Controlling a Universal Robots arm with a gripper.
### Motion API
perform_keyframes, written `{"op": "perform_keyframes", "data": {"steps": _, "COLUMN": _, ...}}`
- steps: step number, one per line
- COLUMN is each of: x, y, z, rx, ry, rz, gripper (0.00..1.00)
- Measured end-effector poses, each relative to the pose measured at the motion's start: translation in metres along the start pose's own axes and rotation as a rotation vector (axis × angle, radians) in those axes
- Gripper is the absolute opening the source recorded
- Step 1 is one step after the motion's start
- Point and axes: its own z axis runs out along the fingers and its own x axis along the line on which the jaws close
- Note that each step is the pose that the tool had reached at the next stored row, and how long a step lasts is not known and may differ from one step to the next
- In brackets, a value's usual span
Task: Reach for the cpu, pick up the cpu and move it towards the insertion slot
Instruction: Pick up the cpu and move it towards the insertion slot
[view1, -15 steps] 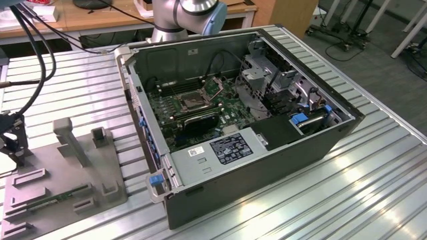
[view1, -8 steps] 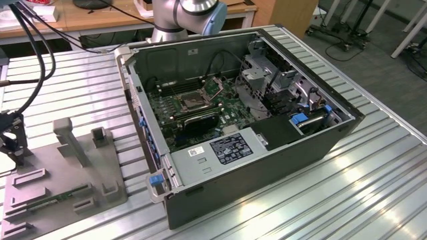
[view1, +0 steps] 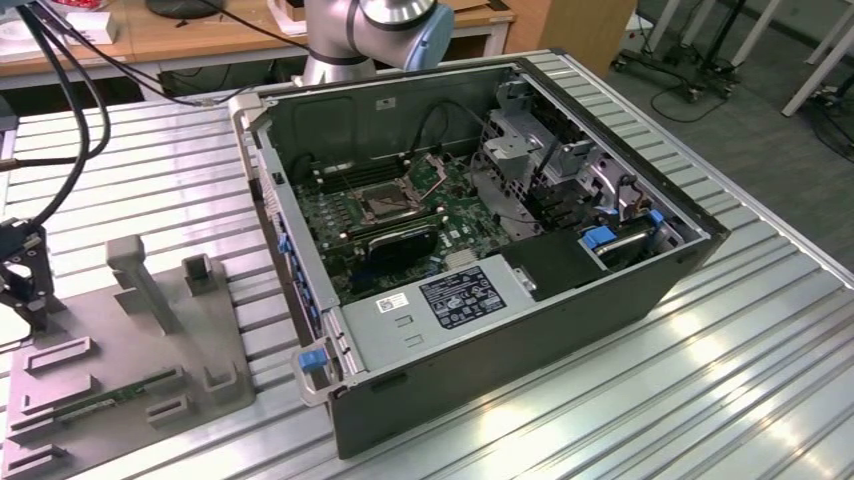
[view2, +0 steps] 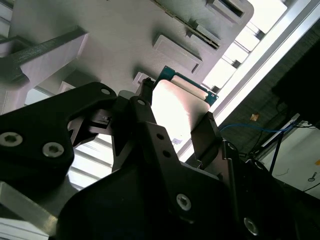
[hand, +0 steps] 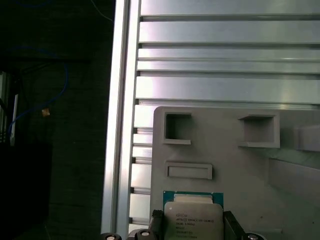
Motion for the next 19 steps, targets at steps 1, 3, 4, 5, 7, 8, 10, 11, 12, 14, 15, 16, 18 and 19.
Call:
{"op": "perform_keyframes", "data": {"steps": 1, "x": 0.0, "y": 0.0, "z": -0.0002, "rx": 0.0003, "ry": 0.0, "rz": 0.0, "gripper": 0.55}}
{"op": "perform_keyframes", "data": {"steps": 3, "x": 0.0, "y": 0.0, "z": -0.0005, "rx": 0.0009, "ry": 0.0, "rz": 0.0, "gripper": 0.55}}
{"op": "perform_keyframes", "data": {"steps": 4, "x": 0.0, "y": 0.0, "z": -0.0009, "rx": 0.0016, "ry": 0.0001, "rz": 0.0, "gripper": 0.55}}
{"op": "perform_keyframes", "data": {"steps": 5, "x": 0.0, "y": 0.0, "z": -0.001, "rx": 0.002, "ry": 0.0001, "rz": 0.0, "gripper": 0.55}}
{"op": "perform_keyframes", "data": {"steps": 7, "x": 0.0, "y": 0.0, "z": -0.0013, "rx": 0.0026, "ry": 0.0001, "rz": 0.0, "gripper": 0.55}}
{"op": "perform_keyframes", "data": {"steps": 8, "x": 0.0, "y": 0.0001, "z": -0.0014, "rx": 0.003, "ry": 0.0001, "rz": 0.0, "gripper": 0.55}}
{"op": "perform_keyframes", "data": {"steps": 10, "x": 0.0, "y": 0.0, "z": -0.0017, "rx": 0.0038, "ry": 0.0001, "rz": 0.0, "gripper": 0.55}}
{"op": "perform_keyframes", "data": {"steps": 11, "x": 0.0, "y": 0.0, "z": -0.0019, "rx": 0.0043, "ry": 0.0002, "rz": 0.0, "gripper": 0.55}}
{"op": "perform_keyframes", "data": {"steps": 12, "x": 0.0, "y": 0.0001, "z": -0.0022, "rx": 0.0048, "ry": 0.0003, "rz": 0.0, "gripper": 0.55}}
{"op": "perform_keyframes", "data": {"steps": 14, "x": 0.0, "y": 0.0001, "z": -0.0027, "rx": 0.0059, "ry": 0.0003, "rz": 0.0, "gripper": 0.55}}
{"op": "perform_keyframes", "data": {"steps": 15, "x": 0.0, "y": 0.0001, "z": -0.0028, "rx": 0.0063, "ry": 0.0002, "rz": 0.0, "gripper": 0.55}}
{"op": "perform_keyframes", "data": {"steps": 16, "x": 0.0, "y": 0.0001, "z": -0.003, "rx": 0.0067, "ry": 0.0002, "rz": 0.0, "gripper": 0.55}}
{"op": "perform_keyframes", "data": {"steps": 18, "x": 0.0, "y": 0.0001, "z": -0.0034, "rx": 0.0074, "ry": 0.0003, "rz": 0.0, "gripper": 0.55}}
{"op": "perform_keyframes", "data": {"steps": 19, "x": 0.0, "y": 0.0001, "z": -0.0036, "rx": 0.0077, "ry": 0.0004, "rz": 0.0, "gripper": 0.55}}
